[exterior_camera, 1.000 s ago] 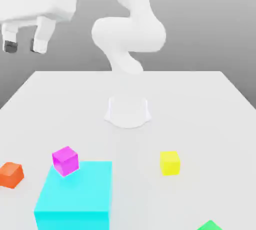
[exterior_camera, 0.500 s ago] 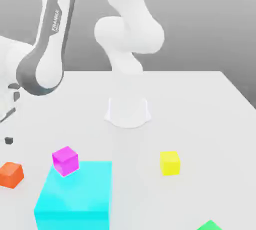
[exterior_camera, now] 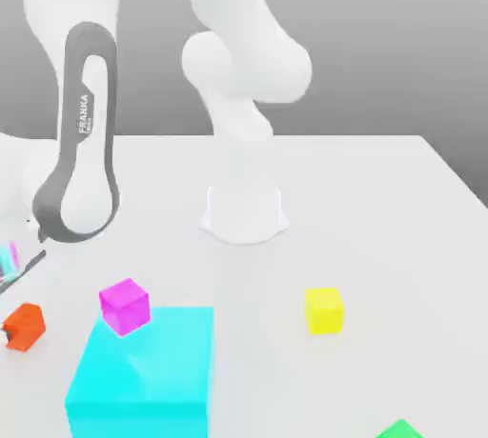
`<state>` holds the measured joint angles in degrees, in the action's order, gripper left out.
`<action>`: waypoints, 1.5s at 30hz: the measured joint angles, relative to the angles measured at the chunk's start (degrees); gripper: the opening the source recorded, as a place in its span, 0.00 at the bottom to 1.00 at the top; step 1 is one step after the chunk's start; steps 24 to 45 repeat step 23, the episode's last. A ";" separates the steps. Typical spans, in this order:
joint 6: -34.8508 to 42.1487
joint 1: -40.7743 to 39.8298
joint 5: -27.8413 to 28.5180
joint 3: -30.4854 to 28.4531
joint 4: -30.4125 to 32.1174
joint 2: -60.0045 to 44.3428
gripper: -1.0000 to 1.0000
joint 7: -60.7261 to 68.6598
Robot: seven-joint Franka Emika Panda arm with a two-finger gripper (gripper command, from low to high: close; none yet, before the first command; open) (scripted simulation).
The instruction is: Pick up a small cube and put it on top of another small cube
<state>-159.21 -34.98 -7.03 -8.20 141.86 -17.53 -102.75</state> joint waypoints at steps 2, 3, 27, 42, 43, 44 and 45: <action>3.00 0.96 1.80 -0.21 1.05 4.14 0.00 -0.52; 4.38 1.60 2.64 0.31 1.72 6.25 0.00 -0.17; 10.49 12.90 7.12 7.46 12.48 23.24 1.00 10.26; 10.49 12.90 7.12 7.46 12.48 23.24 1.00 10.26; 10.49 12.90 7.12 7.46 12.48 23.24 1.00 10.26; 10.49 12.90 7.12 7.46 12.48 23.24 1.00 10.26; 10.49 12.90 7.12 7.46 12.48 23.24 1.00 10.26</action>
